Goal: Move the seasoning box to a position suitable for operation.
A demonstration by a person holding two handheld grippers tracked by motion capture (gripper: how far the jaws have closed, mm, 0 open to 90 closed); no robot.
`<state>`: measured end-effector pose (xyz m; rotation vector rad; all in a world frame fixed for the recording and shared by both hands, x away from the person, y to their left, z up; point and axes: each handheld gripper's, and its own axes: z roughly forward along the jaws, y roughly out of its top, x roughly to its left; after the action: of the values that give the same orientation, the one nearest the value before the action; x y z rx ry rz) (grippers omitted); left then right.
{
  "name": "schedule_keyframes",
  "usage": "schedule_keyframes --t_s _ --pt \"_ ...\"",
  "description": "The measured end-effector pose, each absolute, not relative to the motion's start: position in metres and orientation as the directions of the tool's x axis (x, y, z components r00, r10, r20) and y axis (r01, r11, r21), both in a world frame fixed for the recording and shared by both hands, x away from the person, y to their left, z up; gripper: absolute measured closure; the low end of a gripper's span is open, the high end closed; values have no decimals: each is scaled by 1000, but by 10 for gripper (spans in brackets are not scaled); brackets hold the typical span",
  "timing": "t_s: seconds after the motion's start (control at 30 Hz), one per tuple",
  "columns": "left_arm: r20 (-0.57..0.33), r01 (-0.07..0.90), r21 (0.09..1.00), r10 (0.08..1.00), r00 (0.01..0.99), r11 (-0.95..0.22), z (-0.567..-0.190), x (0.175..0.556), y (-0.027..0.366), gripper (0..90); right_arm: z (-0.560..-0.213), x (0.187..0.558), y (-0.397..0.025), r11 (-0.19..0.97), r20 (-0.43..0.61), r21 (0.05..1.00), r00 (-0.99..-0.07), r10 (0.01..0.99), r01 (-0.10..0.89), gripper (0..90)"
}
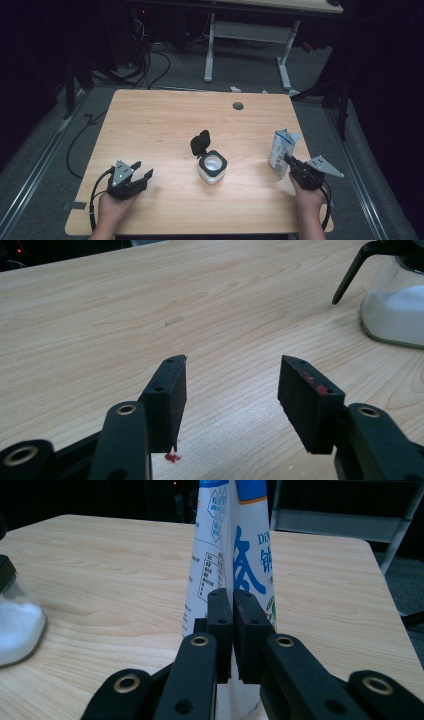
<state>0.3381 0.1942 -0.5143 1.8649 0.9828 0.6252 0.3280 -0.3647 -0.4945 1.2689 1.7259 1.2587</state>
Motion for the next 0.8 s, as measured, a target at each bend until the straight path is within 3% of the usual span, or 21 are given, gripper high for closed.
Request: schedule_keyframes --t_s 0.43,0.8 --pt "19 372 888 830 557 -270 -514 338 193 453 -494 327 -363 73 37 943 -320 947 326 794" --pt "17 375 887 829 559 -270 -515 339 192 453 -494 327 -358 89 23 936 -312 950 341 655"
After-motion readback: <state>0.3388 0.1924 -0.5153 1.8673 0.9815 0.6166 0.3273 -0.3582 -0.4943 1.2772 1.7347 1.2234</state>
